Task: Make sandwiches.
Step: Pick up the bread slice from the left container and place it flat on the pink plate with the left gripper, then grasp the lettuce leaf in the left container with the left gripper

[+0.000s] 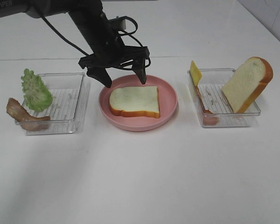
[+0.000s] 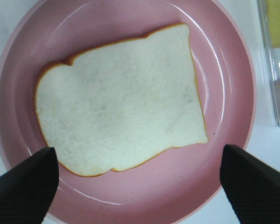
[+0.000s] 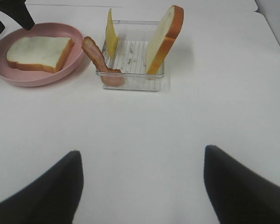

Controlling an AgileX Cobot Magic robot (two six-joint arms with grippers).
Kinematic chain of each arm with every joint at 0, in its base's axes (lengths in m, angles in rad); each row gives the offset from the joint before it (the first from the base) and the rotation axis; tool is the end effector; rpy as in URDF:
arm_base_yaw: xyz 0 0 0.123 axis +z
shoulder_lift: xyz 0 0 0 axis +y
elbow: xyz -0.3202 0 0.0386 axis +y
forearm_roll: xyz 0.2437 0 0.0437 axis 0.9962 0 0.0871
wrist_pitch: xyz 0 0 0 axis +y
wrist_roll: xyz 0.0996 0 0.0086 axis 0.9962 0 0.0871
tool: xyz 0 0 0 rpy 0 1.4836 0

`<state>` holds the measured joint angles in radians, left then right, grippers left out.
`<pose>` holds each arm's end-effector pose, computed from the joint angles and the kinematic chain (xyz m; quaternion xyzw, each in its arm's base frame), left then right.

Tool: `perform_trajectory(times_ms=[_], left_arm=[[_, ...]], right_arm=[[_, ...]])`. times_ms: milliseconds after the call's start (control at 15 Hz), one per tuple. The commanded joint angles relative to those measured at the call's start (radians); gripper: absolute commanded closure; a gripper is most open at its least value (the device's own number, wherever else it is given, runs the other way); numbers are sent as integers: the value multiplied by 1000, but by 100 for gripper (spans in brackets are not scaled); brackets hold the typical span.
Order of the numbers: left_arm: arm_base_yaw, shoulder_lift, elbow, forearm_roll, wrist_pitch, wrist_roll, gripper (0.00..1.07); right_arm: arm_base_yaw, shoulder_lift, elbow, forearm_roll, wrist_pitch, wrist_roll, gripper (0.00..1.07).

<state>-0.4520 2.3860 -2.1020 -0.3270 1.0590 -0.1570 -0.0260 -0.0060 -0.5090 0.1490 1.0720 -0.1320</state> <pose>0.4713 -0.2600 0.1976 0.0874 0.9722 -0.1920 0.1019 -0.0410 0.0141 0.2732 -0.0489 0.8485 0.0329 0.5259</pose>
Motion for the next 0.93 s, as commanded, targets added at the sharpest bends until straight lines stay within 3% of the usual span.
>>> perform_trajectory(times_ms=[67, 200, 467, 800, 933], left_arm=[[-3, -43, -3, 35, 9, 10, 19], [10, -94, -3, 101, 37, 1, 19], [93, -160, -3, 134, 161, -46, 19], [212, -223, -2, 149, 230, -50, 19], [240, -227, 1, 215, 230, -41, 19]], right_arm=[[-8, -14, 2, 1, -9, -6, 38], [-8, -14, 2, 1, -9, -6, 38], [-8, -14, 2, 1, -9, -6, 38], [-8, -14, 2, 1, -9, -6, 38], [-8, -14, 2, 1, -9, -6, 38]])
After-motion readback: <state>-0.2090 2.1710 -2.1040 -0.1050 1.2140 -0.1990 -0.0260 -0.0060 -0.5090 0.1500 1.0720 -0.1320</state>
